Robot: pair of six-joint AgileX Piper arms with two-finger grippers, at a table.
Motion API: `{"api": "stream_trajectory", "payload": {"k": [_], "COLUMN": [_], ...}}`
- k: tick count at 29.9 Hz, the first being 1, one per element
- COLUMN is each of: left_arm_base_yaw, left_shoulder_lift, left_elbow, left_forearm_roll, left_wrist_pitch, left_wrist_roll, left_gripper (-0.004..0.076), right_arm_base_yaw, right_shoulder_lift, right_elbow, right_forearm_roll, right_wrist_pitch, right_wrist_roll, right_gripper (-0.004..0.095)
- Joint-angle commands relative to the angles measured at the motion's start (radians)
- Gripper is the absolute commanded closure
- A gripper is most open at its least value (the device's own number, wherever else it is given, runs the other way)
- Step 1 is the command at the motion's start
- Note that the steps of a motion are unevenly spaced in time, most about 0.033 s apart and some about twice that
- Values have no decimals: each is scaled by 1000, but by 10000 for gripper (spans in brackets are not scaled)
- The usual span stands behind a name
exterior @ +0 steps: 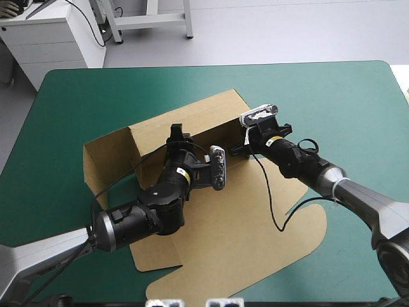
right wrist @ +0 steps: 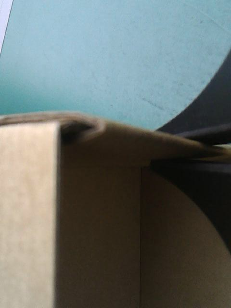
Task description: Fold the box
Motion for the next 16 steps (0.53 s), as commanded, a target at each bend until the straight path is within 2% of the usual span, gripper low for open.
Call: {"api": "stream_trajectory", "payload": {"k": [1, 4, 6, 8, 11, 12, 16], "left_arm_base_yaw": [-42, -62, -61, -53, -22, -5, 82], "left_shoulder_lift": [-35, -35, -35, -44, -70, -75, -75], "left_elbow": [-24, -24, -24, -24, -33, -40, -115], "left_forearm_roll": [67, 117, 174, 222, 234, 221, 160], "left_wrist_pitch": [55, 150, 205, 224, 163, 147, 121], "left_wrist_roll": [-58, -66, -105, -115, -109, -90, -14], "left_gripper": [307, 310, 355, 461, 699, 726, 722], "right_arm_base_yaw": [-6, -11, -32, -66, -124, -141, -166], "right_shoulder_lift": [13, 23, 21, 12, -10, -20, -76], "right_elbow": [-48, -62, -62, -65, -72, -72, -72], "right_forearm_roll": [17, 17, 22, 44, 50, 50, -14], "right_wrist_pitch": [-51, -40, -29, 17, 145, 181, 257], "right_wrist_roll": [15, 15, 15, 15, 1, -8, 3], "right_gripper": [920, 920, 920, 920, 920, 920, 920]}}
